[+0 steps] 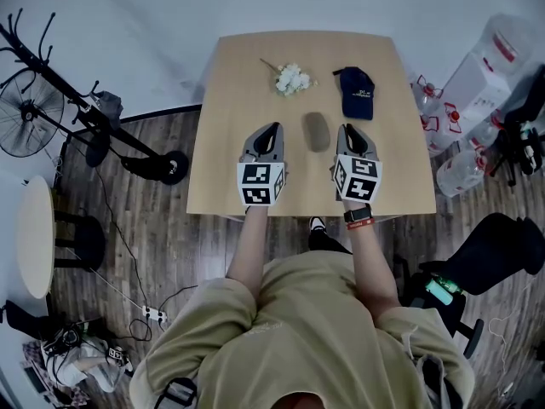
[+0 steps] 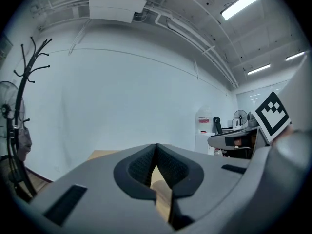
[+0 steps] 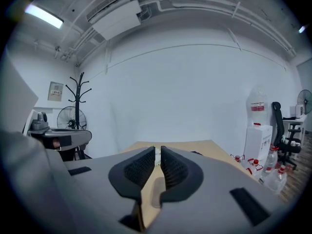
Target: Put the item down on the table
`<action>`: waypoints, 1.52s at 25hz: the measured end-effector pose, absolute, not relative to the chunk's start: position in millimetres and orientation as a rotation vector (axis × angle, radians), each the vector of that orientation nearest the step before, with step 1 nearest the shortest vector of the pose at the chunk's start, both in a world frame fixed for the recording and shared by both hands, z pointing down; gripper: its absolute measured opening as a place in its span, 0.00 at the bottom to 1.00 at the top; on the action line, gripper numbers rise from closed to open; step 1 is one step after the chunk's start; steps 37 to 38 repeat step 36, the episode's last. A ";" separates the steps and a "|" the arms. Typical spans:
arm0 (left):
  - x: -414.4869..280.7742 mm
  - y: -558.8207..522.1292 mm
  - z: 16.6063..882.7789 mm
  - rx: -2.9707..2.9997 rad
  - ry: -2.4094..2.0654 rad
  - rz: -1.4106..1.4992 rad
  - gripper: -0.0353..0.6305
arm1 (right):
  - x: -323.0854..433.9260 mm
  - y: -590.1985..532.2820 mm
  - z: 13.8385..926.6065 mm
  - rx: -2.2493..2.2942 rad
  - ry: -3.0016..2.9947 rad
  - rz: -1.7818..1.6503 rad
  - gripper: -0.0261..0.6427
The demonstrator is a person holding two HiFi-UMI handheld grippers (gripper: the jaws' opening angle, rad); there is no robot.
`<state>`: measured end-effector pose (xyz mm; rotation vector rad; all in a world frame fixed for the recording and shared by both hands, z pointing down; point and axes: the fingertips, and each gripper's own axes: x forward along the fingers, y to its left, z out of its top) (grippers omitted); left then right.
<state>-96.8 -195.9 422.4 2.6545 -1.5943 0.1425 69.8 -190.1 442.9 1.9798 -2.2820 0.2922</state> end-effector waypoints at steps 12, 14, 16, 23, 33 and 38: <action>-94.5 -199.7 424.4 2.665 -1.655 0.165 0.09 | 77.6 -194.8 436.9 2.014 -2.316 0.228 0.06; -93.1 -201.1 423.9 2.670 -1.655 0.166 0.09 | 77.4 -196.5 437.4 2.008 -2.317 0.226 0.06; -91.3 -203.0 424.7 2.672 -1.649 0.171 0.09 | 77.3 -198.8 438.8 2.003 -2.313 0.230 0.06; -77.7 -209.1 436.7 2.661 -1.618 0.181 0.09 | 88.4 -205.6 449.9 1.998 -2.299 0.253 0.06; -56.5 -244.5 448.3 2.620 -1.554 0.176 0.09 | 108.2 -244.9 464.4 1.969 -2.293 0.308 0.06; -43.9 -257.9 468.6 2.586 -1.490 0.215 0.09 | 114.9 -264.7 474.5 1.924 -2.311 0.341 0.06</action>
